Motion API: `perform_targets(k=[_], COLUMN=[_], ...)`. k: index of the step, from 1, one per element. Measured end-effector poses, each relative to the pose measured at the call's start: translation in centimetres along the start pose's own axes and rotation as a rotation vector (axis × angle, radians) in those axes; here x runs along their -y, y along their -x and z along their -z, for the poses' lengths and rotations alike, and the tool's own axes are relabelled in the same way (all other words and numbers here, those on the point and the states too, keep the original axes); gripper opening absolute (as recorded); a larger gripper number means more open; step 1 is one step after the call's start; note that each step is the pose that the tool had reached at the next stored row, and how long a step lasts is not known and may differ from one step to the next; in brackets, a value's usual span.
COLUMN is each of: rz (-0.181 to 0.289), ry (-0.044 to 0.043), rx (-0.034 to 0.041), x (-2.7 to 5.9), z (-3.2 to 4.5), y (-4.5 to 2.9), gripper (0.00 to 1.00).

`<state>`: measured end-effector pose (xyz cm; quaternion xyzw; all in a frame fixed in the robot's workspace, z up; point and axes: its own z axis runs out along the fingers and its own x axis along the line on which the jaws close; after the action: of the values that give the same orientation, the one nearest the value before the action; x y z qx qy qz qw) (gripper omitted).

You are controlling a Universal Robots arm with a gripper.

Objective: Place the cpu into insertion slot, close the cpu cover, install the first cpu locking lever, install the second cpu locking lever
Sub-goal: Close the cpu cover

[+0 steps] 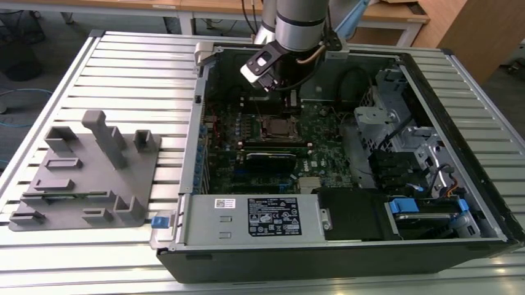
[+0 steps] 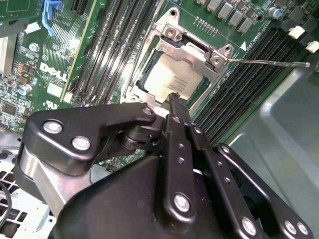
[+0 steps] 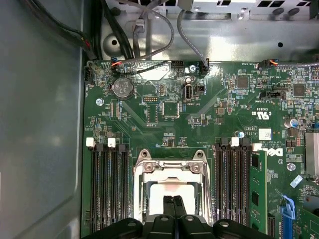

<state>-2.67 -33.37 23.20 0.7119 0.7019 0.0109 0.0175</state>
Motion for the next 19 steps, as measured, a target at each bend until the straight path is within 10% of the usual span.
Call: perform_targets(k=[19], rz=[0.000], ry=[0.0000], rx=[0.0000], x=[0.46], z=[-0.06], y=[0.01], gripper=[0.11])
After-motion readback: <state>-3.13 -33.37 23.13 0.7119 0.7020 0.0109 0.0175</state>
